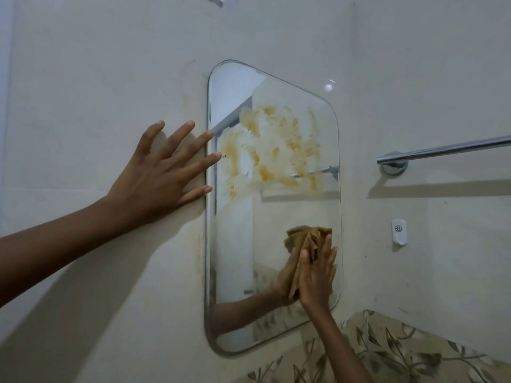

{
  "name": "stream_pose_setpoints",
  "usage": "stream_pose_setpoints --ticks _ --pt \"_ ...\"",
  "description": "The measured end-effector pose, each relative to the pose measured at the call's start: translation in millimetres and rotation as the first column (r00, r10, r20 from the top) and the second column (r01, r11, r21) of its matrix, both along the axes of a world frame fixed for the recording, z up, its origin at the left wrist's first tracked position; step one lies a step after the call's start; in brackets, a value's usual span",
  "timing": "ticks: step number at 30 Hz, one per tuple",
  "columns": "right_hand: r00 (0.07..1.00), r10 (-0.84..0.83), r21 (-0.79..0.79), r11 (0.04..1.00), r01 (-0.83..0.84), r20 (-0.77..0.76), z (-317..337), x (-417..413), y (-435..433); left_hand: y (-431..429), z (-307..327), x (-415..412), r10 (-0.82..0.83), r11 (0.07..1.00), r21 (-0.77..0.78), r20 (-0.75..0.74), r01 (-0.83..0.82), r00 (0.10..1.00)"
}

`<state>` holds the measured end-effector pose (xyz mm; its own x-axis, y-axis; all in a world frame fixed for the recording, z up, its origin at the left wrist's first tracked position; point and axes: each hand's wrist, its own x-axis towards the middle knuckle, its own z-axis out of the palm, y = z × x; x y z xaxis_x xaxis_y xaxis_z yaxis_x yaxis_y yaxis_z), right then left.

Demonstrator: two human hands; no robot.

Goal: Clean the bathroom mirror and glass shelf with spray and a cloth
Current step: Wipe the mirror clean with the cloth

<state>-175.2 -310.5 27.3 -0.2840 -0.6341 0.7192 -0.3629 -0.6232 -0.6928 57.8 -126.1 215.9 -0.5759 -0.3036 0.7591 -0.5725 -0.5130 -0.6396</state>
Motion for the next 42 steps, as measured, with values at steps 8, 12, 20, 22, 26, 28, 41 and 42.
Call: stream_pose_setpoints --ticks 8,12,20,22,26,28,41,42 --pt "0.972 -0.059 0.021 0.998 0.056 0.227 117.8 -20.5 -38.9 1.7 -0.1 -1.8 0.019 0.999 0.027 -0.027 -0.018 0.999" --pt "0.972 -0.077 -0.034 0.996 0.087 0.224 158.1 -9.8 -31.5 2.0 -0.8 -2.9 0.012 0.998 0.064 -0.045 -0.009 0.999" --pt "0.998 -0.07 -0.332 0.941 0.067 0.001 188.1 45.5 25.1 6.6 -2.4 -7.8 -0.095 0.988 0.11 -0.091 0.105 0.991" --pt "0.995 -0.069 -0.408 0.912 0.036 -0.067 187.4 62.8 44.8 8.4 -2.5 -8.1 -0.115 0.985 0.113 -0.126 0.13 0.985" --pt "0.961 -0.077 -0.511 0.856 -0.073 -0.266 164.7 93.8 75.4 8.9 -3.3 -9.8 -0.159 0.978 0.109 -0.18 0.18 0.971" --pt "0.941 -0.102 -0.55 0.83 -0.099 -0.323 144.2 103.3 87.0 8.2 -2.4 -9.9 -0.168 0.977 0.097 -0.191 0.189 0.967" --pt "0.972 -0.068 -0.535 0.842 -0.064 -0.223 18.0 79.4 59.1 8.3 -1.6 -9.5 -0.068 0.989 0.12 -0.134 0.084 0.989" --pt "0.987 -0.062 -0.503 0.864 -0.022 -0.149 16.4 74.4 52.9 8.1 -1.6 -10.0 -0.073 0.989 0.116 -0.136 0.089 0.988"
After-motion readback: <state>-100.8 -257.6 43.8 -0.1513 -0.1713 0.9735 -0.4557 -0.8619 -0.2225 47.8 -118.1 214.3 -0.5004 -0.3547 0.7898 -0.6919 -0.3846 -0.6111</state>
